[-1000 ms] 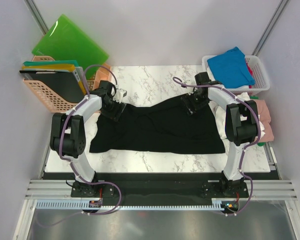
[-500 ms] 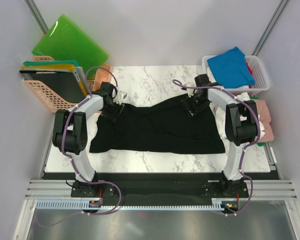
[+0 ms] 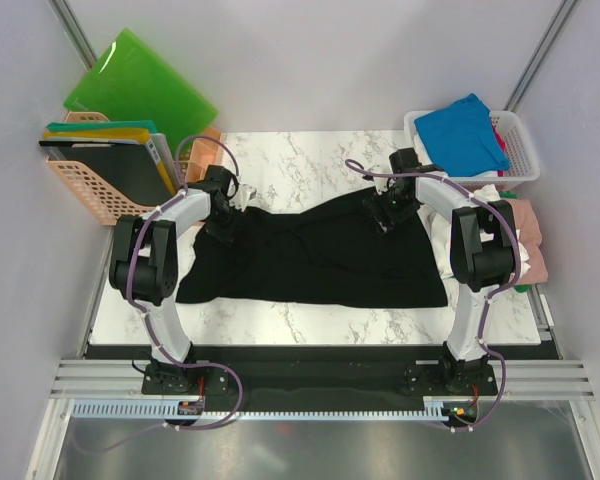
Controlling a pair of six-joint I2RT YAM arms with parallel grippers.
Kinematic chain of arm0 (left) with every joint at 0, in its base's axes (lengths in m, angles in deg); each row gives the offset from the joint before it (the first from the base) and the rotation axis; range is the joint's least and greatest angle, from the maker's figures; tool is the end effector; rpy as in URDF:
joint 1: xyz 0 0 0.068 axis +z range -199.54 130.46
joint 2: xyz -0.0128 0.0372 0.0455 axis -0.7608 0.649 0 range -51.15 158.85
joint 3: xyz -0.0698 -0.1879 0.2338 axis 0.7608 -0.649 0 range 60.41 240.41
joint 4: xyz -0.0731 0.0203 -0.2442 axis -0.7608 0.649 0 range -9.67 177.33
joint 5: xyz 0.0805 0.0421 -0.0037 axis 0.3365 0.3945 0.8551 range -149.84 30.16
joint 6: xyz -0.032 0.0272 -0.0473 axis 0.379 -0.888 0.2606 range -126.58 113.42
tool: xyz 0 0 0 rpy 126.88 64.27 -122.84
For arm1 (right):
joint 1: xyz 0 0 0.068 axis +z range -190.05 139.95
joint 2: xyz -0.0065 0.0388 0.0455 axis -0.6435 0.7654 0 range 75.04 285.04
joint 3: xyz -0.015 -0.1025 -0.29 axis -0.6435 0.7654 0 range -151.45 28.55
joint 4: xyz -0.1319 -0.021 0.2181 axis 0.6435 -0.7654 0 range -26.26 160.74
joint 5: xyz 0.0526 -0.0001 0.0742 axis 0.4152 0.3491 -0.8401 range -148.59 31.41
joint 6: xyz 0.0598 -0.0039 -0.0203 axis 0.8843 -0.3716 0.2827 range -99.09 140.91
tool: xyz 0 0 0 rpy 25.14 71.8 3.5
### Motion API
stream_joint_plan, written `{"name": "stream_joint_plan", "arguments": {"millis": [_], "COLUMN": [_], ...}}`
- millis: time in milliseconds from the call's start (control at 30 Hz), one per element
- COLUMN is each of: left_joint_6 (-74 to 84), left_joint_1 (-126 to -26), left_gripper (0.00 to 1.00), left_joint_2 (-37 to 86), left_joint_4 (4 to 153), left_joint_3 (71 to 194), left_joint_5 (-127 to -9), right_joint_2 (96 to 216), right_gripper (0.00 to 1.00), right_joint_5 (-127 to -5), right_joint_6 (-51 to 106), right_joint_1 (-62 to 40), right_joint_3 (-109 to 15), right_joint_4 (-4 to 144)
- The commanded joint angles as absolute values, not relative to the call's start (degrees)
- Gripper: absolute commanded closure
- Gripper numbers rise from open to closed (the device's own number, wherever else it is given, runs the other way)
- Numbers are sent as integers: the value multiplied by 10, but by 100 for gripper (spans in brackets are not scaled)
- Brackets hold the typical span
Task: Fold and stack the t-shirts
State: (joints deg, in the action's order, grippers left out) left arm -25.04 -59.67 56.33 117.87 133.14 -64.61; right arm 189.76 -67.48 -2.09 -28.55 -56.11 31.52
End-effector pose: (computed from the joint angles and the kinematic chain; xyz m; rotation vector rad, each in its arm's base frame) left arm 0.3713 -0.0706 0.1963 0.7156 2.7342 -0.0857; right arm 0.4154 0.0922 0.2043 -0.8566 2.6263 0.1631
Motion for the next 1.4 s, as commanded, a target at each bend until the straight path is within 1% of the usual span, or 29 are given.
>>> {"name": "stream_joint_plan", "arguments": {"millis": [0,33,67,167,267,300,367,400,533,567,600,633,667,700,767,800,833,900,1033,1067,1133,1167,1200,1267,1300,1367], "left_joint_6": [-266,-268,-270,-273,-280,-285,-290,-299,-314,-318,-323,-323,-323,-322,-315,-312,-313,-320,-317,-302,-295,-298,-298,-300,-301,-302], "left_joint_1": [-598,-598,-598,-599,-599,-599,-599,-599,-599,-599,-598,-597,-596,-590,-586,-582,-582,-579,-553,-538,-532,-533,-533,-533,-533,-533], "left_gripper": [84,79,69,48,39,37,34,32,28,26,24,22,18,15,9,8,7,6,5,5,5,5,0,0,0,0], "left_joint_2": [546,542,534,513,465,435,406,393,302,286,266,231,209,192,151,142,135,119,95,96,112,122,133,169,177,189], "left_joint_4": [1172,1176,1179,1185,1185,1185,1187,1190,1197,1199,1198,1196,1195,1194,1194,1199,1219,1240,1259,1261,1264,1273,1275,1277,1275,1270], "left_joint_3": [1343,1343,1343,1337,1326,1324,1321,1320,1311,1302,1297,1292,1280,1273,1253,1249,1248,1251,1243,1241,1233,1226,1223,1219,1219,1221], "left_joint_5": [-613,-610,-607,-600,-619,-631,-657,-666,-675,-671,-666,-650,-648,-649,-659,-667,-680,-691,-695,-703,-756,-777,-805,-810,-808,-809], "right_joint_2": [1886,1887,1886,1879,1840,1828,1791,1780,1703,1687,1672,1639,1622,1607,1580,1578,1585,1600,1627,1635,1676,1692,1710,1764,1783,1829], "right_gripper": [19,19,19,18,15,14,4,2,2,2,2,2,2,2,2,2,2,2,2,2,2,2,2,2,2,2], "right_joint_5": [-675,-675,-676,-701,-746,-746,-742,-736,-691,-674,-625,-604,-590,-591,-673,-703,-771,-795,-664,-615,-610,-636,-657,-669,-662,-647], "right_joint_6": [-29,-29,-29,-33,-53,-56,-82,-90,-106,-105,-100,-92,-76,-67,-58,-52,-49,-45,-39,-34,-3,5,10,19,19,10], "right_joint_1": [-285,-285,-285,-285,-283,-281,-275,-273,-270,-271,-272,-276,-279,-285,-296,-297,-292,-272,-158,-145,-136,-136,-134,-117,-91,-63], "right_joint_3": [-569,-570,-571,-574,-555,-547,-523,-503,-435,-420,-385,-366,-348,-321,-310,-313,-321,-355,-380,-386,-429,-450,-492,-535,-574,-603], "right_joint_4": [321,320,317,294,281,281,272,270,278,297,313,335,375,388,396,389,378,340,372,393,398,389,384,371,366,364]}}
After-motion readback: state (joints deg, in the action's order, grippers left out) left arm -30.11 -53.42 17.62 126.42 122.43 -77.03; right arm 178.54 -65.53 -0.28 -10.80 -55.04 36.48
